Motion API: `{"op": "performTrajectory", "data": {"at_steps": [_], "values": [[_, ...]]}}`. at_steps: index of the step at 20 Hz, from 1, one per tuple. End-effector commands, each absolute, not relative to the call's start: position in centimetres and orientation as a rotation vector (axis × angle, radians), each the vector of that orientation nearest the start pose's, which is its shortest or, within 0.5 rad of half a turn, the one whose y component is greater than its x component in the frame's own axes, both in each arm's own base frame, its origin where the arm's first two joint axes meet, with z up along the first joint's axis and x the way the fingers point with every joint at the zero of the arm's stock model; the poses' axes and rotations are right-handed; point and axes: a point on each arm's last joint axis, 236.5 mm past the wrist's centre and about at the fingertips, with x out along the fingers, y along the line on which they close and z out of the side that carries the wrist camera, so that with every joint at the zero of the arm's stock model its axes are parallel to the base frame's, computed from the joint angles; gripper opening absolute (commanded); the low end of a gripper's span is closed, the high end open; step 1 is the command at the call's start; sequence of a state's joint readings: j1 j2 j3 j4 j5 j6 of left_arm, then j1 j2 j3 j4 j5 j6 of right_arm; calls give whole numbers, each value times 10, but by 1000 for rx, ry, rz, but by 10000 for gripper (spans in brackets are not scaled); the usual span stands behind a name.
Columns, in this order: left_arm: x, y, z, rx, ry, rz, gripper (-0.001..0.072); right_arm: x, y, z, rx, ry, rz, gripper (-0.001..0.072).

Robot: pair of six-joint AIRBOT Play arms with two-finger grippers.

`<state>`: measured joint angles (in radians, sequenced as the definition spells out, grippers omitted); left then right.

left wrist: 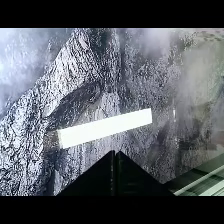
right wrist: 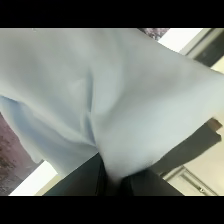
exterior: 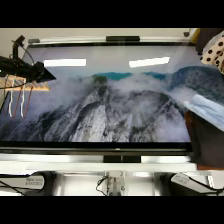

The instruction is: Fold the shirts.

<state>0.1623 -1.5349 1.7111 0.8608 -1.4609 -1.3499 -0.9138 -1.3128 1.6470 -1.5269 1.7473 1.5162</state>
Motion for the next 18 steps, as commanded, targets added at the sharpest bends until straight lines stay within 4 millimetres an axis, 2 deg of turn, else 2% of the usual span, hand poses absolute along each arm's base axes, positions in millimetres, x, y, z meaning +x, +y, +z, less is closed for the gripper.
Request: {"op": "performTrajectory", "data": {"at_steps": [1, 4, 7, 11, 12, 13, 14, 16, 18], "values": [[455, -81, 134, -404, 1102, -549, 39, 167, -247, 110, 659, 1505, -745, 60], [455, -81, 134, -404, 1103, -549, 38, 142, -235, 73, 670, 1622, -759, 60], [455, -81, 134, -405, 1103, -549, 38, 111, -238, 44, 610, 1703, -844, 60], [455, -81, 134, -406, 1103, -549, 38, 114, -235, 14, 627, 1667, -852, 63], [455, -82, 134, -407, 1102, -551, 39, 115, -236, 11, 629, 1661, -859, 141], [455, -82, 134, -409, 1101, -552, 38, 115, -238, 10, 619, 1657, -861, 413], [455, -82, 135, -410, 1101, -553, 39, 111, -238, 12, 596, 1679, -848, 572], [455, -82, 135, -410, 1101, -553, 38, 98, -242, 23, 551, 1732, -874, 573], [455, -82, 134, -410, 1103, -553, 38, 96, -257, 49, 499, 1713, -935, 572]]}}
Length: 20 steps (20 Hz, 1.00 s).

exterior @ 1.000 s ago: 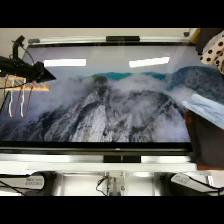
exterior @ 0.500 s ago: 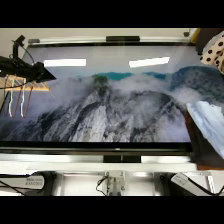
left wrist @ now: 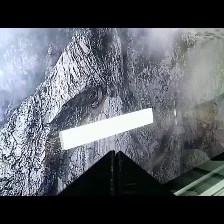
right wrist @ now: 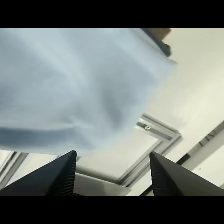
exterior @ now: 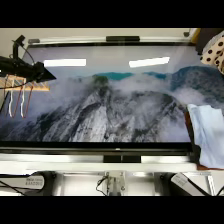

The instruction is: Fold the shirts.

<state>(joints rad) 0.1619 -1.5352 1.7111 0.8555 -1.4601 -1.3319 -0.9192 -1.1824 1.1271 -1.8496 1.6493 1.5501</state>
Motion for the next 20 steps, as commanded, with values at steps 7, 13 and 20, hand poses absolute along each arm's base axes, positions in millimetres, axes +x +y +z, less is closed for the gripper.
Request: {"op": "performTrajectory", "data": {"at_steps": [7, 13, 20], "values": [[455, -42, 77, 251, 1273, -113, 37, 368, -188, 210, -4, 951, -480, 495], [429, -101, 64, 236, 1359, -132, 720, 408, 47, 110, 284, 1302, 48, 657], [408, -124, 64, 133, 1304, -236, 720, 395, 96, 86, 115, 1395, 101, 657]]}}
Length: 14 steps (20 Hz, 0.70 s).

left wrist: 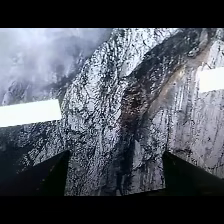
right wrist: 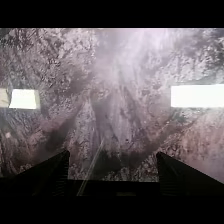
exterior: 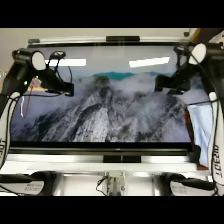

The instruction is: Fold the shirts.

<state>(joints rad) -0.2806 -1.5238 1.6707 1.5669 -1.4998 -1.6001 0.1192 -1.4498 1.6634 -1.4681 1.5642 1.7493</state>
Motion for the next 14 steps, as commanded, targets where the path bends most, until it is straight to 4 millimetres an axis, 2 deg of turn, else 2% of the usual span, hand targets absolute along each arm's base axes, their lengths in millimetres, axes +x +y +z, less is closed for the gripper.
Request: {"op": "performTrajectory", "data": {"at_steps": [1, 5, 14], "values": [[406, -121, 61, 129, 1304, -231, 720, 397, 96, 85, 117, 1392, 102, 657], [408, -112, 58, 124, 1312, -209, 720, 398, 95, 86, 116, 1388, 100, 658], [411, -111, 56, 121, 1304, -208, 720, 398, 95, 86, 116, 1387, 100, 657]]}}
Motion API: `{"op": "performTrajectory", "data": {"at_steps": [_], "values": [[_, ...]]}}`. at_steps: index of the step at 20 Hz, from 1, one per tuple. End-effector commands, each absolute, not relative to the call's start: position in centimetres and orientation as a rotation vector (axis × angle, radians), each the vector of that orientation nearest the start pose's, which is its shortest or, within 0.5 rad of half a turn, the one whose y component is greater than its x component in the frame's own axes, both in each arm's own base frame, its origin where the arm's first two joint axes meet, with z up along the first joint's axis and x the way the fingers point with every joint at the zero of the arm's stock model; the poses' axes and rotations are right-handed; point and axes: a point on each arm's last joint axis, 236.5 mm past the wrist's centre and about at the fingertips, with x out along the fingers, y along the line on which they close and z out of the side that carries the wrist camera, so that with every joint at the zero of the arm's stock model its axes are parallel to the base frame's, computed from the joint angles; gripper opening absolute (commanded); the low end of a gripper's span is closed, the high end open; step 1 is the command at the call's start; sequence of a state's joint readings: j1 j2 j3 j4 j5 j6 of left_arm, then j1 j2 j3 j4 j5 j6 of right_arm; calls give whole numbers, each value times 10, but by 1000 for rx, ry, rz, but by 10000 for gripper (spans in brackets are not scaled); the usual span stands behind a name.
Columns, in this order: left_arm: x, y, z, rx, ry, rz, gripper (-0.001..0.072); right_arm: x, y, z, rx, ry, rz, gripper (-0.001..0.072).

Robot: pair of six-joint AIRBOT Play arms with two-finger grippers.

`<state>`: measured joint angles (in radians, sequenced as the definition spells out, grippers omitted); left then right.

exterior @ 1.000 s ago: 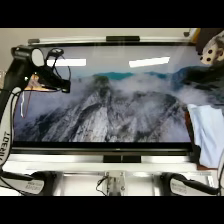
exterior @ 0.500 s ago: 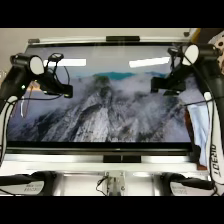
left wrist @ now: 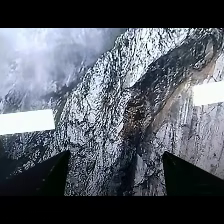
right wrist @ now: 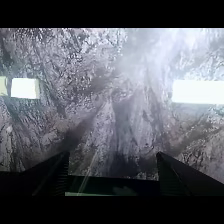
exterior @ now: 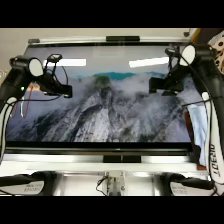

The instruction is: Fold the shirts.

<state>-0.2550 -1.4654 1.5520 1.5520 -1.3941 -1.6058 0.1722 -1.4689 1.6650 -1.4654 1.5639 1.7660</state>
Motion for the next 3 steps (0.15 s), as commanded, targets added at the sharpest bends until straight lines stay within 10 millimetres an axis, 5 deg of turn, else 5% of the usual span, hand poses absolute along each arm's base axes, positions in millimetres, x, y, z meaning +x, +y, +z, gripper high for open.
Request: {"op": "performTrajectory", "data": {"at_steps": [1, 3], "values": [[411, -111, 56, 121, 1303, -208, 720, 398, 95, 86, 116, 1387, 100, 657], [411, -111, 56, 121, 1303, -208, 720, 398, 95, 86, 116, 1387, 100, 657]]}}
